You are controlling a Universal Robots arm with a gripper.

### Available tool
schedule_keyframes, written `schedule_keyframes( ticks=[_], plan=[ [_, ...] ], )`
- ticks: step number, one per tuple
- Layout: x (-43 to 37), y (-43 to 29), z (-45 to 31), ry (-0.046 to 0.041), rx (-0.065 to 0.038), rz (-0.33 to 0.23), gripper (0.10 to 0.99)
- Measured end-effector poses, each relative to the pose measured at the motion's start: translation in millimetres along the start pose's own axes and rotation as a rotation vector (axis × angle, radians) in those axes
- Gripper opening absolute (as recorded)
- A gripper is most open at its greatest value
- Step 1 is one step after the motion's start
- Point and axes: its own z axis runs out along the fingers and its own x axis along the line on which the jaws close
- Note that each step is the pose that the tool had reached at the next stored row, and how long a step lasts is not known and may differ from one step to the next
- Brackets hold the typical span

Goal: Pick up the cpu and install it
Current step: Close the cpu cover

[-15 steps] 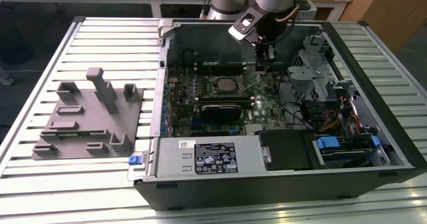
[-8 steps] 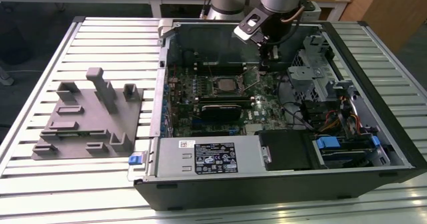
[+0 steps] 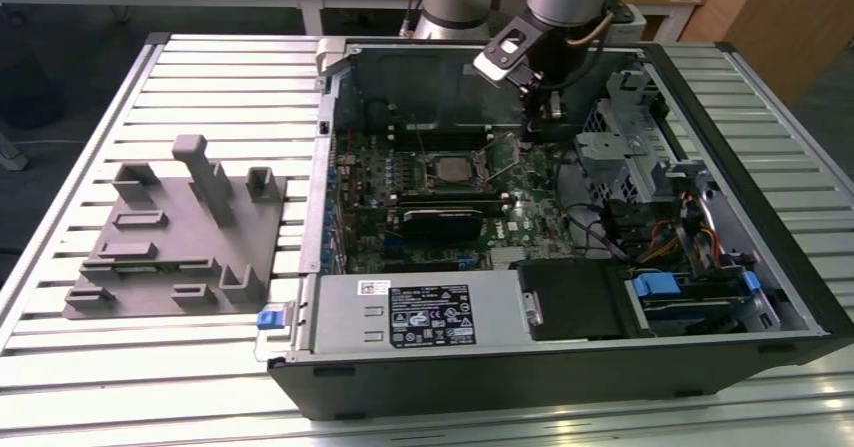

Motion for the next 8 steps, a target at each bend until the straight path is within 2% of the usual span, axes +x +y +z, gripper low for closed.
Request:
schedule_keyframes(
  ticks=[8],
  plan=[
    [2.4, 3.3, 5.8, -0.0003, 0.003, 0.0, 0.106]
  ],
)
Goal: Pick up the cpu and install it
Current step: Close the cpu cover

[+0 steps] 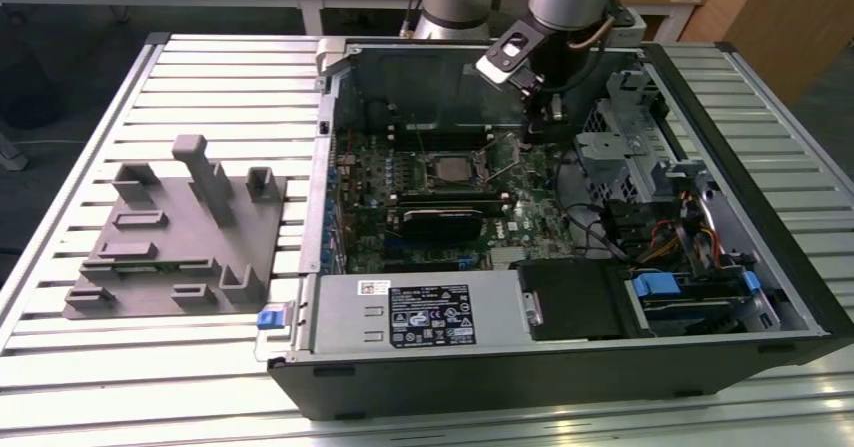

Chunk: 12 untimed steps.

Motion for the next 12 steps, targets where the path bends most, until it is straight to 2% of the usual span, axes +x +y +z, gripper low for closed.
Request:
schedule_keyframes(
  ticks=[5, 8, 12],
  plan=[
    [0.0, 0.3, 7.5, 0.0001, 0.003, 0.0, 0.106],
    [0.0, 0.3, 8.8, -0.0002, 0.005, 0.0, 0.106],
    [0.0, 0.2, 8.3, 0.0002, 0.023, 0.0, 0.106]
  ],
)
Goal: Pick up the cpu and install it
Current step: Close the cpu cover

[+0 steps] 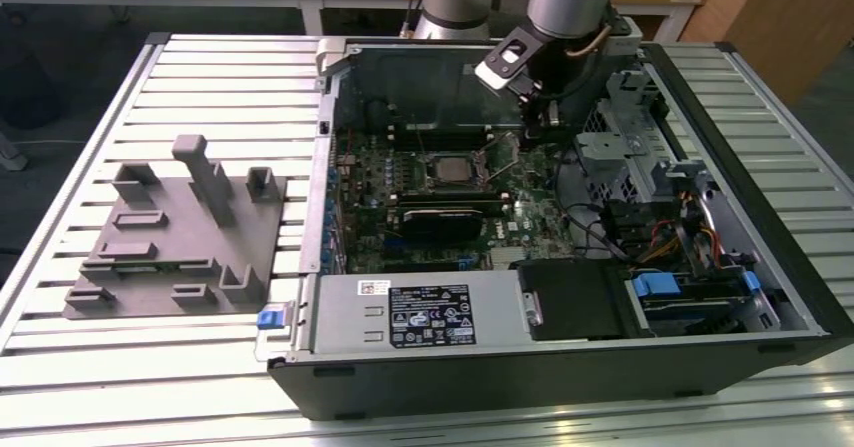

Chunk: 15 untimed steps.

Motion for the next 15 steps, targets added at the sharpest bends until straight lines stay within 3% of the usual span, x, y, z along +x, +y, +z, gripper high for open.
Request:
schedule_keyframes(
  ticks=[2, 6, 15],
  plan=[
    [0.0, 0.0, -0.1, 0.0003, 0.013, 0.0, 0.106],
    [0.0, -0.4, -0.3, 0.0002, 0.025, 0.0, 0.106],
    [0.0, -3.8, -0.3, 0.0001, 0.025, 0.0, 0.106]
  ],
)
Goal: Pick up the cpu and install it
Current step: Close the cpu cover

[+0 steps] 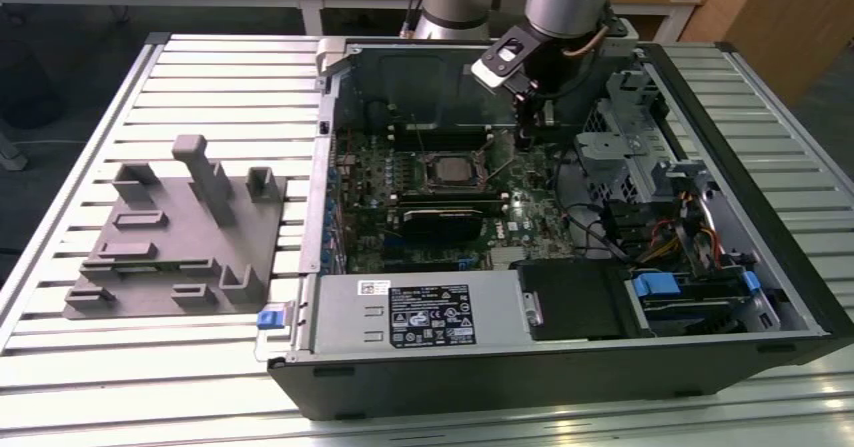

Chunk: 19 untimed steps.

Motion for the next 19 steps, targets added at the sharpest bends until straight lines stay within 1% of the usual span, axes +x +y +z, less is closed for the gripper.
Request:
schedule_keyframes(
  ticks=[6, 12, 19],
  plan=[
    [0.0, -1.8, 0.1, 0.0001, 0.0, 0.0, 0.106],
    [0.0, -4.7, 0.3, 0.0, -0.004, 0.0, 0.106],
    [0.1, -14.1, 0.4, 0.0, -0.005, 0.0, 0.106]
  ],
)
